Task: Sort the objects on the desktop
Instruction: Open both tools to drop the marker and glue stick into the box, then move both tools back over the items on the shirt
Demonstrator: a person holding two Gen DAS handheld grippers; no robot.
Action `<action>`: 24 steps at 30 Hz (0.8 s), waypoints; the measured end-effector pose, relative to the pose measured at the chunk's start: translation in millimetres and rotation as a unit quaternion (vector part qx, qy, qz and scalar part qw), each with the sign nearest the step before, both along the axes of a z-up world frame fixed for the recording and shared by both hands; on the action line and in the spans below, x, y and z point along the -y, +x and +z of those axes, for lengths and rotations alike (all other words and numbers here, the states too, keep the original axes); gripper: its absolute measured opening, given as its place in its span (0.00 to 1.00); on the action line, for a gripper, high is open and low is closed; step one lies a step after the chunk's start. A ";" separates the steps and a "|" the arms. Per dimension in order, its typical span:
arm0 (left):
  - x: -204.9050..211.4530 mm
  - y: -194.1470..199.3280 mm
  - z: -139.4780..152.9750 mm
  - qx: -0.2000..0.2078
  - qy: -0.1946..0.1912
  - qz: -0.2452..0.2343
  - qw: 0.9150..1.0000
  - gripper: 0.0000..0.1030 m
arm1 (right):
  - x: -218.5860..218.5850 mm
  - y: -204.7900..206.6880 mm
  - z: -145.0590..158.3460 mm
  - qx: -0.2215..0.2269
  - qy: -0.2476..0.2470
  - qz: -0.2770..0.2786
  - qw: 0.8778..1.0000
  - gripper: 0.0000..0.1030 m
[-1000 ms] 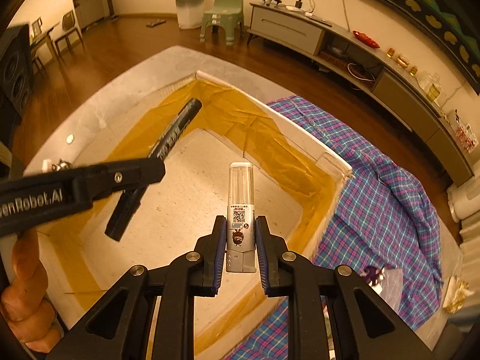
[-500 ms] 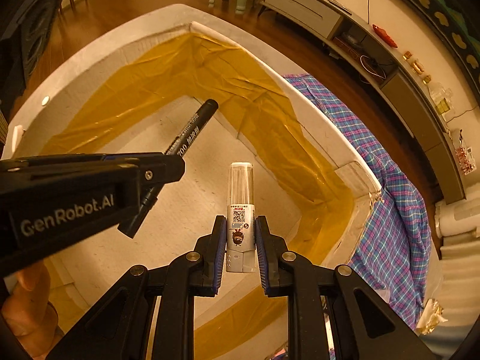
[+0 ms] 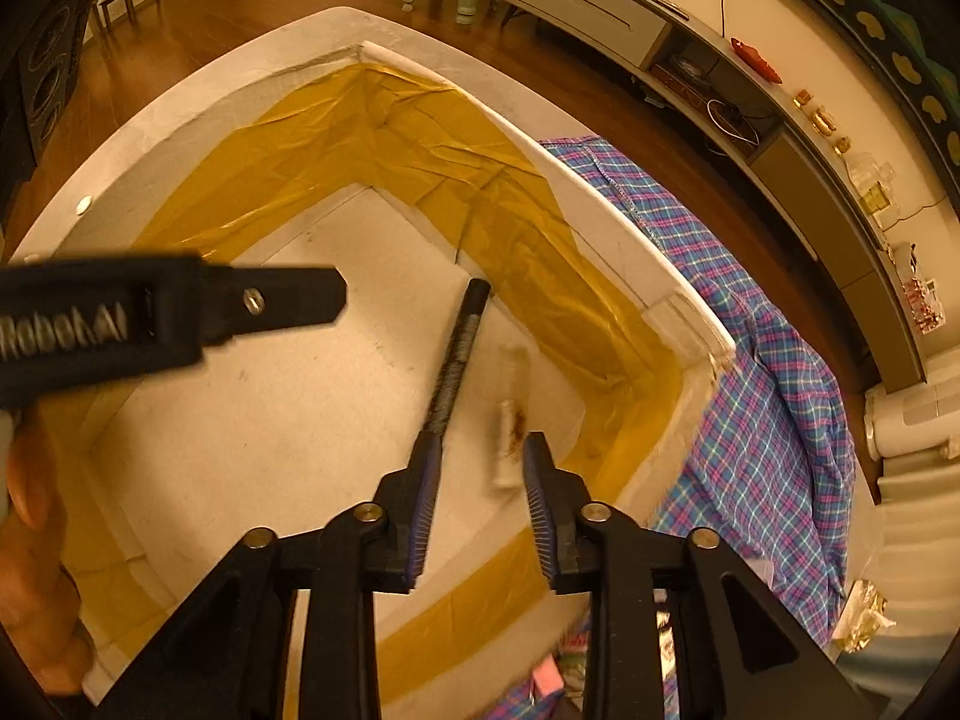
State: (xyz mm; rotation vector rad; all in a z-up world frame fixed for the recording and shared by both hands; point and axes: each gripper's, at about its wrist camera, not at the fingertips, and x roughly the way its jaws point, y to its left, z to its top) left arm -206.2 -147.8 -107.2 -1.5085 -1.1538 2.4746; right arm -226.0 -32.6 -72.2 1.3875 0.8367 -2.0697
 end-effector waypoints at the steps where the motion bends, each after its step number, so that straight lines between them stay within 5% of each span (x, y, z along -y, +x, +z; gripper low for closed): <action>1: -1.1 3.8 4.0 -0.003 -0.007 -0.004 1.000 0.39 | -1.8 4.2 2.6 -0.001 0.001 0.001 1.000 0.37; 11: -19.3 54.7 49.6 -0.054 -0.104 -0.052 0.992 0.39 | -8.4 61.2 28.0 -0.010 0.024 0.036 0.999 0.47; 24: -14.7 124.7 107.2 -0.128 -0.226 -0.036 0.965 0.39 | -2.1 139.1 57.3 -0.053 0.051 0.081 0.994 0.59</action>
